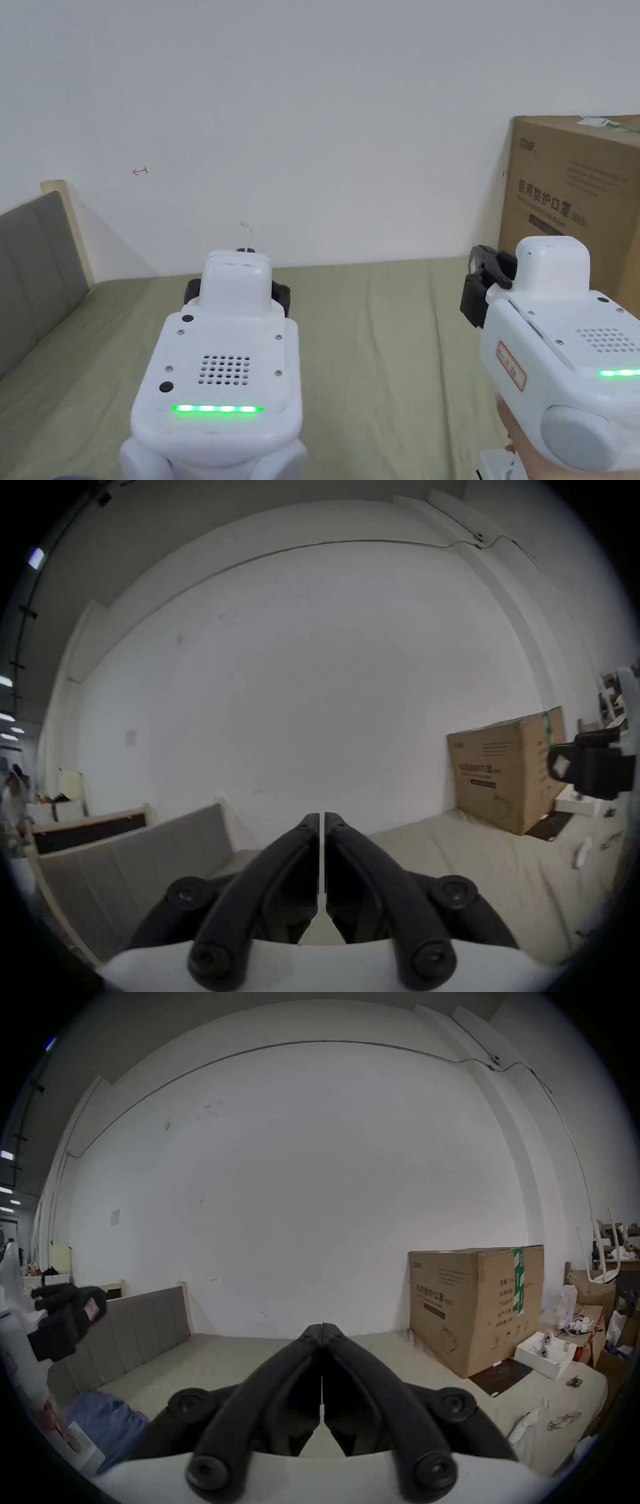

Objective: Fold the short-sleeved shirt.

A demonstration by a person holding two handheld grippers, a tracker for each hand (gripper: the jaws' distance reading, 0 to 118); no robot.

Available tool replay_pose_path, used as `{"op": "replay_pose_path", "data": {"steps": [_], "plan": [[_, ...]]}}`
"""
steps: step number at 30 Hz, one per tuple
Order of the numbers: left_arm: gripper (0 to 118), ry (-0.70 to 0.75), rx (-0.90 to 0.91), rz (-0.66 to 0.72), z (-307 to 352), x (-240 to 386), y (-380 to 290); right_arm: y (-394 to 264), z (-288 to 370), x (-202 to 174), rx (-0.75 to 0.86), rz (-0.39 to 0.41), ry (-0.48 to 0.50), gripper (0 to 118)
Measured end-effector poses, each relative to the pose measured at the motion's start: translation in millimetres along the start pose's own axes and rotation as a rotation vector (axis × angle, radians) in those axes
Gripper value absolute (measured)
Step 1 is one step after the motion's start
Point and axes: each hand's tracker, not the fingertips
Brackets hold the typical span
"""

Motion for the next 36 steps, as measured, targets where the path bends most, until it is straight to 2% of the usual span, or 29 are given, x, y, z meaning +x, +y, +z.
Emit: {"op": "replay_pose_path", "data": {"steps": [8,12,15,19,22,24,27,29,32,36], "plan": [[0,-0.047,-0.088,0.161,-12,-7,-9,-6,9,9,-0.024,0.061,-0.059,0],[0,-0.064,-0.126,0.147,-20,-11,-18,-21,5,9,-0.055,0.101,-0.120,0],[0,-0.052,-0.170,0.152,-17,-30,-30,-36,-8,-1,-0.105,0.069,-0.117,0],[0,0.099,-0.228,0.150,2,-93,-51,-50,-29,-51,-0.129,0.008,0.056,0],[0,0.280,-0.265,0.201,28,-156,-65,-56,-42,-112,-0.164,0.044,0.198,0],[0,0.350,-0.253,0.264,50,-192,-73,-60,-43,-149,-0.181,0.034,0.315,0],[0,0.475,-0.264,0.193,78,-219,-80,-67,-39,-200,-0.194,0.046,0.447,0],[0,0.475,-0.261,0.199,91,-230,-82,-72,-35,-226,-0.205,0.068,0.534,0],[0,0.495,-0.275,0.218,100,-238,-86,-80,-33,-252,-0.227,0.079,0.587,0],[0,0.509,-0.346,0.172,95,-248,-99,-85,-33,-265,-0.244,0.085,0.641,0]]}}
